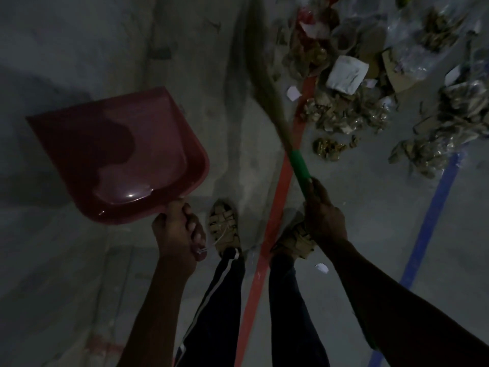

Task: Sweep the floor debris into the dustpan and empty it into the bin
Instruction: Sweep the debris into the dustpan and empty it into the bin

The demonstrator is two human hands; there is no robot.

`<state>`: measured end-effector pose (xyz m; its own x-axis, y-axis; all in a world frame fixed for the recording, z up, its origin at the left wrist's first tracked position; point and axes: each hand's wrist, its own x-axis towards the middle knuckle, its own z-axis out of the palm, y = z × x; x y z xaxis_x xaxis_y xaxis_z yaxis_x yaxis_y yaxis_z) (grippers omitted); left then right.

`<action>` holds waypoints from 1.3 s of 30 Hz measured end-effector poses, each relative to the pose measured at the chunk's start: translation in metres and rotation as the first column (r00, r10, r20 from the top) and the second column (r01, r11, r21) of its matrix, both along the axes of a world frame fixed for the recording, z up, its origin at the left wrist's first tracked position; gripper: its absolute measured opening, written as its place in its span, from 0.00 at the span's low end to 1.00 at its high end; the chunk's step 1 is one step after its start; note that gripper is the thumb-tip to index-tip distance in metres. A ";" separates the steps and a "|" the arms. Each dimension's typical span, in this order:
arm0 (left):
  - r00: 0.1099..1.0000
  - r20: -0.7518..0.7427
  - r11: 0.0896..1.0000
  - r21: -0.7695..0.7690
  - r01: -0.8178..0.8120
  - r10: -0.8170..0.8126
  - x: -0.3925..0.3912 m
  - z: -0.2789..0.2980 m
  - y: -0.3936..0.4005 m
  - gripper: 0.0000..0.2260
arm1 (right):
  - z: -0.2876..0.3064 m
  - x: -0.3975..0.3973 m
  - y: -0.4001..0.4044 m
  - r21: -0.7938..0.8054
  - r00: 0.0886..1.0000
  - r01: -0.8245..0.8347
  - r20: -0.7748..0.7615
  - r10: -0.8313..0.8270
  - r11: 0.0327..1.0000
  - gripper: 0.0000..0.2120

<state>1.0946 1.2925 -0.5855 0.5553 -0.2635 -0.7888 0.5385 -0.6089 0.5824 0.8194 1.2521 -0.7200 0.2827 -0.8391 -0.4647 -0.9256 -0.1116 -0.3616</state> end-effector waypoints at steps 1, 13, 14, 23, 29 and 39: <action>1.000 -0.005 1.000 0.006 -0.001 0.001 0.001 0.000 0.003 0.13 | -0.002 0.013 0.002 0.028 1.000 -0.025 0.006 0.025 0.999 0.36; 0.997 -0.059 0.999 0.028 -0.039 0.040 0.021 0.003 0.018 0.15 | 0.007 0.126 -0.019 0.303 0.958 -0.244 -0.075 0.278 0.921 0.32; 0.997 -0.063 0.999 0.021 -0.031 0.033 0.022 0.006 0.017 0.15 | 0.013 0.118 -0.025 0.282 0.964 -0.200 -0.114 0.240 0.938 0.31; 0.993 -0.085 0.997 0.011 0.081 -0.080 0.017 0.024 0.011 0.16 | 0.038 0.031 -0.064 0.050 0.916 0.360 -0.207 -0.343 0.932 0.29; 0.994 -0.106 0.999 -0.019 0.040 -0.042 -0.030 0.027 0.029 0.16 | 0.035 -0.037 -0.038 0.010 0.991 0.105 -0.083 -0.103 0.994 0.29; 0.994 -0.098 0.999 -0.038 0.037 -0.040 -0.174 0.018 0.088 0.16 | 0.036 -0.143 0.080 0.323 0.971 0.235 -0.033 -0.237 0.917 0.30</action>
